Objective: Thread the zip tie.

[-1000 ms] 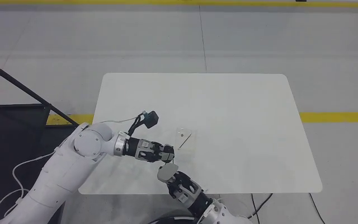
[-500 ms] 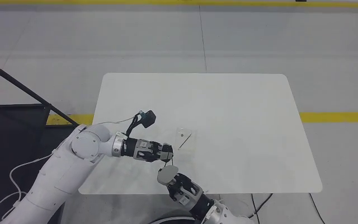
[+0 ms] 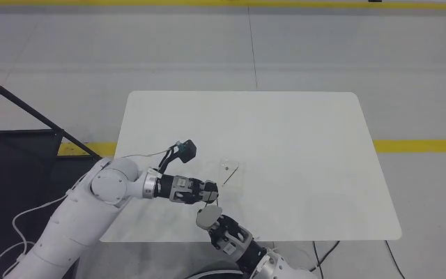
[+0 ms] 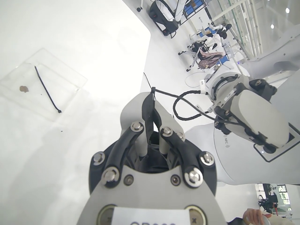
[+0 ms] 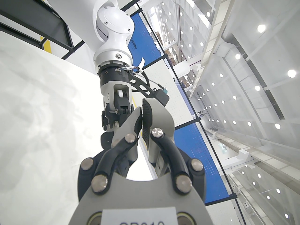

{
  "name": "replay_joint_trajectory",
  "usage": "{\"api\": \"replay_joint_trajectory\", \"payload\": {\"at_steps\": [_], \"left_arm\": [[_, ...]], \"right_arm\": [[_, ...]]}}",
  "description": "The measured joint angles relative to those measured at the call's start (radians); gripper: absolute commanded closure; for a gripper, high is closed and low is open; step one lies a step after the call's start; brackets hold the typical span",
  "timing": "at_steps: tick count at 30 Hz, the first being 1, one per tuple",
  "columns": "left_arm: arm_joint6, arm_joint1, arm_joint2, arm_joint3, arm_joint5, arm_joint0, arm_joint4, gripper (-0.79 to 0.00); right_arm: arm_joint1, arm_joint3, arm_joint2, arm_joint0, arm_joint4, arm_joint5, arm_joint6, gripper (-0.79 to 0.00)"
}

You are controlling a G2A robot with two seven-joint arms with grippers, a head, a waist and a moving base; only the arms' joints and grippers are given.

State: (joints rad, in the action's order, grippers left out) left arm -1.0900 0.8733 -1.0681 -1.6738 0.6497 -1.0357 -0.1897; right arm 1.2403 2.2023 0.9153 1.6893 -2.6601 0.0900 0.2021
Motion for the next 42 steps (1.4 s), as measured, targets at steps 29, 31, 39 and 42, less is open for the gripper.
{"api": "replay_joint_trajectory", "payload": {"at_steps": [29,31,39,42], "left_arm": [[0.142,-0.021,-0.112,-0.075,0.140,-0.102,0.152,0.000],[0.157,-0.023,-0.121,-0.084,0.148,-0.113,0.172,0.000],[0.219,-0.027,-0.148,-0.117,0.155,-0.151,0.257,0.000],[0.238,-0.028,-0.155,-0.130,0.155,-0.164,0.287,0.000]], "right_arm": [[-0.016,0.005,-0.008,-0.013,-0.004,0.047,-0.006,0.000],[-0.017,0.005,-0.009,-0.013,-0.004,0.046,-0.008,0.000],[-0.020,0.005,-0.012,-0.014,0.000,0.037,-0.015,0.000],[-0.020,0.004,-0.013,-0.014,0.002,0.029,-0.018,0.000]]}}
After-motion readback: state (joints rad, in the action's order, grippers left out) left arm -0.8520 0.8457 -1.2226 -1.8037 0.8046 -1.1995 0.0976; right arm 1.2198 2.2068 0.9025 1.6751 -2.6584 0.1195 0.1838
